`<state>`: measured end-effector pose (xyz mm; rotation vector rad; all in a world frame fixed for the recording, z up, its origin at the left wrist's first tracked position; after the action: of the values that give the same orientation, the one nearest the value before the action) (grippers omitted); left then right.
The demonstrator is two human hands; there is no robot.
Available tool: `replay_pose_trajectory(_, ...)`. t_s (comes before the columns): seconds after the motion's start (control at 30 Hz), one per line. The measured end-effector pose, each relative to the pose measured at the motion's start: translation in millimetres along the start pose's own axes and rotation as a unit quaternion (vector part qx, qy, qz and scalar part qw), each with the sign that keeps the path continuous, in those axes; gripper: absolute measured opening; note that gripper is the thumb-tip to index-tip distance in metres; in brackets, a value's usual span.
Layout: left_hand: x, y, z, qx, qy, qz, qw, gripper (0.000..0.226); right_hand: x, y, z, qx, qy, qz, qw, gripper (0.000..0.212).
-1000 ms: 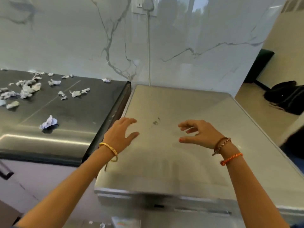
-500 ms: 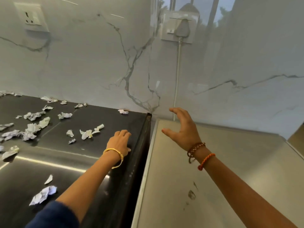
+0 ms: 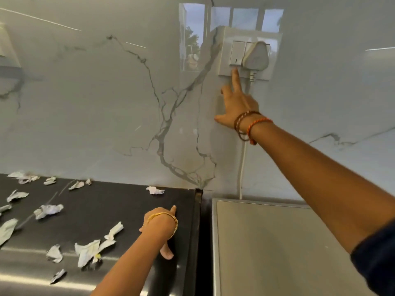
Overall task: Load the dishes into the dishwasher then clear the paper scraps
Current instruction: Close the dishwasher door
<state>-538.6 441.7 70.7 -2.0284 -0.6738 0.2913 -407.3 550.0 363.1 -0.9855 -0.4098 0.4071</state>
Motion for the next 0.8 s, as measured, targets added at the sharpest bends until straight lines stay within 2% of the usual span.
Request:
replay_pose_trajectory(0.13, -2.8, 0.9, 15.6, 0.010, -0.006, -0.006, 1.000, 0.113, -10.5, 3.0, 6.5, 0.024, 0.024, -0.032, 0.999, 0.029)
replay_pose_trajectory(0.23, -4.7, 2.9, 22.0, 0.009, 0.002, -0.004, 1.000, 0.114, -9.4, -7.3, 4.2, 0.095, 0.046, -0.031, 0.994, 0.016)
replay_pose_trajectory(0.3, -6.0, 3.8, 27.8, 0.009, -0.005, -0.006, 1.000, 0.106, -5.1, -10.4, 7.7, 0.090, 0.050, -0.031, 0.994, 0.018)
replay_pose_trajectory(0.4, -4.5, 4.5, 28.5, 0.002, -0.020, 0.000, 1.000, 0.089, -3.3, -2.2, 12.6, 0.023, 0.038, -0.028, 0.999, 0.032)
replay_pose_trajectory(0.47, -1.7, 1.7, 24.4, 0.006, -0.020, 0.008, 1.000, 0.095, -2.1, -4.3, 13.5, 0.005, 0.042, -0.027, 0.999, 0.028)
replay_pose_trajectory(0.53, -3.1, 2.5, 22.2, 0.008, -0.030, -0.039, 0.999, 0.109, -0.2, -10.7, 12.3, -0.015, 0.037, -0.037, 0.999, 0.025)
replay_pose_trajectory(0.63, 0.0, 2.4, 6.8, 0.005, -0.021, -0.086, 0.996, 0.114, 0.5, -9.0, 3.1, -0.058, -0.001, 0.003, 0.998, 0.037)
replay_pose_trajectory(0.7, 6.0, 2.6, -12.2, 0.011, 0.011, -0.073, 0.997, 0.105, -0.1, 1.3, -25.8, -0.076, -0.004, 0.053, 0.996, 0.044)
replay_pose_trajectory(0.8, -2.0, -0.8, -38.4, 0.071, 0.043, -0.075, 0.994, 0.073, 0.4, 23.4, -90.0, -0.066, 0.025, 0.081, 0.994, 0.041)
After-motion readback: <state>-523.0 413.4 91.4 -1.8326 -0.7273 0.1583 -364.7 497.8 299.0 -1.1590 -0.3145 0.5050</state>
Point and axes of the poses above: each hand's wrist, its own z-axis towards the middle knuckle, its own y-axis out of the palm, x = y × z, the point moved 8 cm from there along z, towards the middle knuckle, and after that the axes turned 13 degrees about -z, right-handed, at the moved point
